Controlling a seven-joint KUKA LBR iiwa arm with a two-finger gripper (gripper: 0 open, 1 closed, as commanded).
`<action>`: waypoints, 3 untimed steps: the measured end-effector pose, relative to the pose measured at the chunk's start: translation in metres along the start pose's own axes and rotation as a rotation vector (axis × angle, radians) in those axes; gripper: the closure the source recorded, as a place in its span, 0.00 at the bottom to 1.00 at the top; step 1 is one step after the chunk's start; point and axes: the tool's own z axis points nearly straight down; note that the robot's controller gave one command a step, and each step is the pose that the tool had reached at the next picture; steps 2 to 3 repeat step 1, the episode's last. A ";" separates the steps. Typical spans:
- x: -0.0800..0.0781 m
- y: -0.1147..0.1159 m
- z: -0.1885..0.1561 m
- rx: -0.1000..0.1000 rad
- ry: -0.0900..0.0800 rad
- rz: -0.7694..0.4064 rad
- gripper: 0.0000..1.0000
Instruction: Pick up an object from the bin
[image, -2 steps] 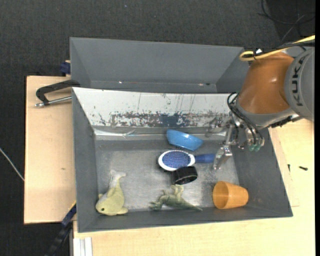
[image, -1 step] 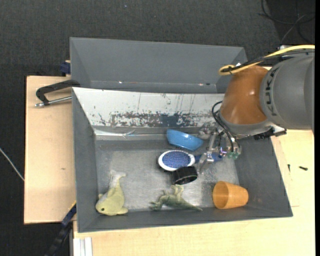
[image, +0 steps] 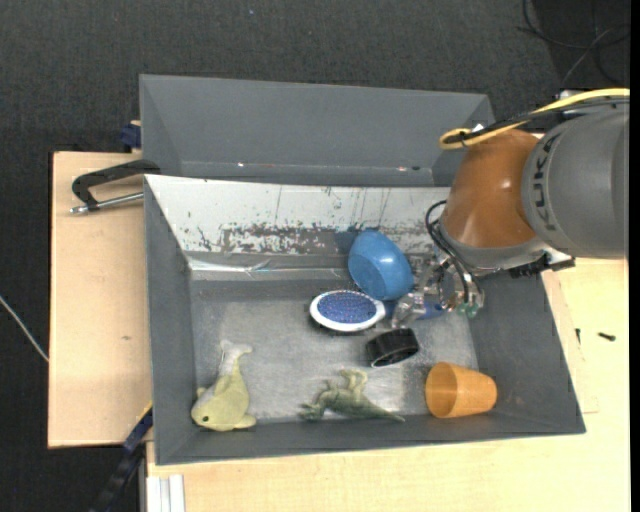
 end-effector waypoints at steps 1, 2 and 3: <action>0.009 0.015 -0.156 -0.001 -0.014 0.001 1.00; 0.009 0.015 -0.156 -0.001 -0.014 0.001 1.00; 0.009 0.015 -0.156 -0.001 -0.014 0.001 1.00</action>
Offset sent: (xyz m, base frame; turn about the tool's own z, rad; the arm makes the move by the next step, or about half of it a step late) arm -0.0093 0.0146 0.1507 0.0024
